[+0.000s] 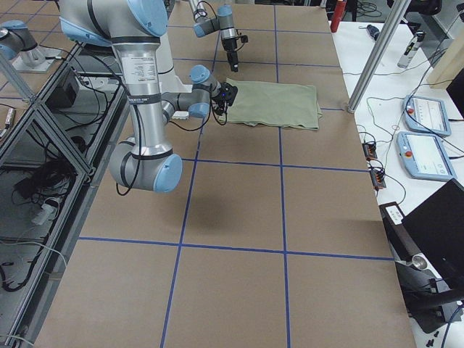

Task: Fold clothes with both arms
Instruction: 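Move both grippers down to the shirt's near corners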

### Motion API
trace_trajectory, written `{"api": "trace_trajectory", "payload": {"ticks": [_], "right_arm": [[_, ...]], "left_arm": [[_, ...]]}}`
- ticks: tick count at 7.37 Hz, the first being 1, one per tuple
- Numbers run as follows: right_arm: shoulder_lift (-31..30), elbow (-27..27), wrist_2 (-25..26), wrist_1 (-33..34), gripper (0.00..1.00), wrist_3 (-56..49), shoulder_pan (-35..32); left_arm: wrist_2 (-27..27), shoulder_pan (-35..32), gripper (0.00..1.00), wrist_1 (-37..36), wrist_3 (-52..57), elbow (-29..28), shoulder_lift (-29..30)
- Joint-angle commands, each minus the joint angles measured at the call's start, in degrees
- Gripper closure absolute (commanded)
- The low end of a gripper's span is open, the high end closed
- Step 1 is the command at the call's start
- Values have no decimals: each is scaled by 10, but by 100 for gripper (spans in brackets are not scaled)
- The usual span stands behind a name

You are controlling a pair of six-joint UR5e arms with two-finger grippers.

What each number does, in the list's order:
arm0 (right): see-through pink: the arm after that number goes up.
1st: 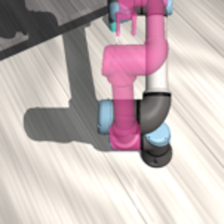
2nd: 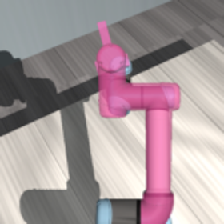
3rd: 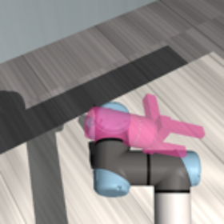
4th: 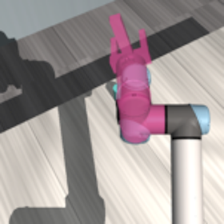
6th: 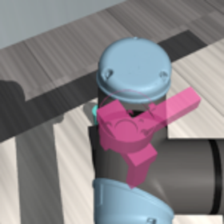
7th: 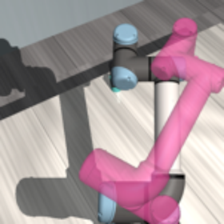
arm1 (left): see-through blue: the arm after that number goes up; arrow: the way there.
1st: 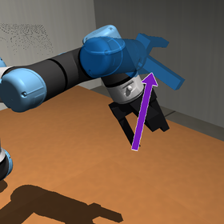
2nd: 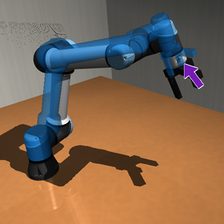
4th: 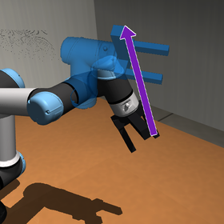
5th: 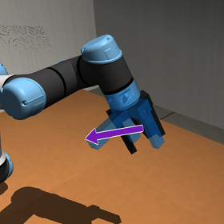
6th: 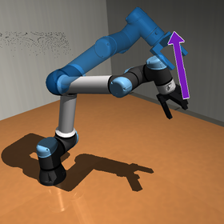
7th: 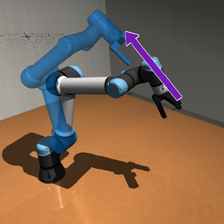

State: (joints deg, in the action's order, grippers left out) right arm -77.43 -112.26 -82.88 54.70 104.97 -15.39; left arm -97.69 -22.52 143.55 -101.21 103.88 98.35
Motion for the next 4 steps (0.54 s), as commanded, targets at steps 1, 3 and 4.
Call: {"api": "trace_trajectory", "payload": {"ticks": [1,3,4], "right_arm": [[2,0,1,6,0,1,1],[2,0,2,5,0,1,1],[2,0,2,6,0,1,1]], "left_arm": [[21,16,17,36,-16,-35,12],[21,26,17,36,-16,-36,13],[21,30,17,36,-16,-35,13]]}}
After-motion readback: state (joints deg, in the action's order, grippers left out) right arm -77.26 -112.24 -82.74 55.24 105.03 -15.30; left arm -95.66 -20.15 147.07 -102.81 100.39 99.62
